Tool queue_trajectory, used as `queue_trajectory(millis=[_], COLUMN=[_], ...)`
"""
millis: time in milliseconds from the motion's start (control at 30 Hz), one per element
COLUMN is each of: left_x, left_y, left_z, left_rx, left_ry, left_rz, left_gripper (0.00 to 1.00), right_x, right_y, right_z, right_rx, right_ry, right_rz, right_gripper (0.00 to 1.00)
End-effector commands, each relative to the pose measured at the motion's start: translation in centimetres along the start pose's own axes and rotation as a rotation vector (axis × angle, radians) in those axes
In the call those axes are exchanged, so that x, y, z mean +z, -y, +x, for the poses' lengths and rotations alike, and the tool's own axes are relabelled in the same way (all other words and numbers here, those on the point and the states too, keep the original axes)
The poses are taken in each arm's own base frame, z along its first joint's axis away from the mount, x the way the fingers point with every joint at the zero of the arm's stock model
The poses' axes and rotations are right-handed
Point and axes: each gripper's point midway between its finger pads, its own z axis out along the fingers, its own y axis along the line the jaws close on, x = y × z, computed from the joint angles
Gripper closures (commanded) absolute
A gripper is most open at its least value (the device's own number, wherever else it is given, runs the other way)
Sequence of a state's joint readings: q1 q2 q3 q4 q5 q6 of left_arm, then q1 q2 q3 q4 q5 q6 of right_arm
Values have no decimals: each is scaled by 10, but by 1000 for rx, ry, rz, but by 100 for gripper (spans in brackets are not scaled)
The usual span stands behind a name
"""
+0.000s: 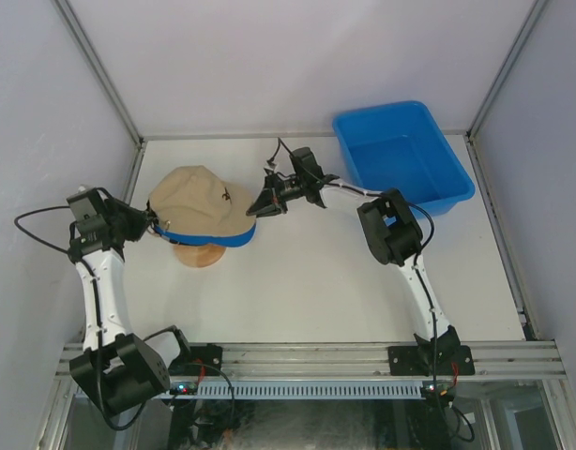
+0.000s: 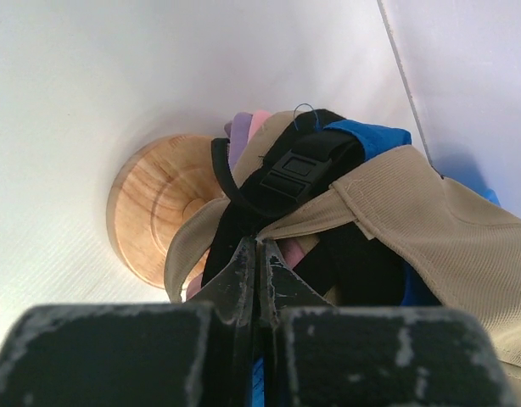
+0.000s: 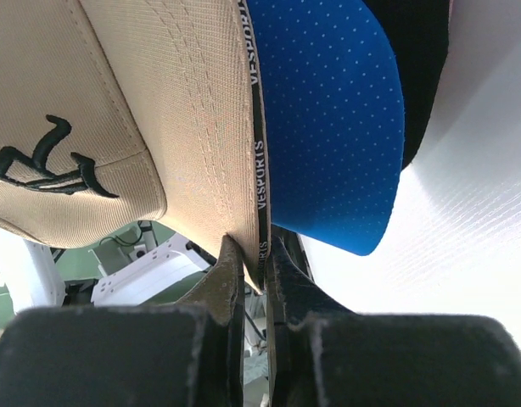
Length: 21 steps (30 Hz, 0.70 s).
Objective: Stack the hats
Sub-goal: Stack the hat on the hat.
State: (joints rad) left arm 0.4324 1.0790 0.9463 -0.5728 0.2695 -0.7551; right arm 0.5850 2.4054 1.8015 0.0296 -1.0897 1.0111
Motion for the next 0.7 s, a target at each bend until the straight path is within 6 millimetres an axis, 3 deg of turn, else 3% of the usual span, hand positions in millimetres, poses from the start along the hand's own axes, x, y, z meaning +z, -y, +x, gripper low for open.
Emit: queue_trajectory(millis=[0, 300, 667], left_x=[14, 20, 14], left_y=[-63, -64, -32], left_z=[54, 54, 34], left_rx=[-11, 4, -1], left_ry=[-204, -214, -161], left_rz=[-209, -219, -124], left_gripper=[100, 100, 98], right_x=[26, 23, 7], right_y=[100, 116, 72], right_z=[25, 22, -6], right_rx=[150, 172, 139], right_ry=[-4, 16, 95], right_rz=[262, 345, 262], right_gripper=[100, 100, 100])
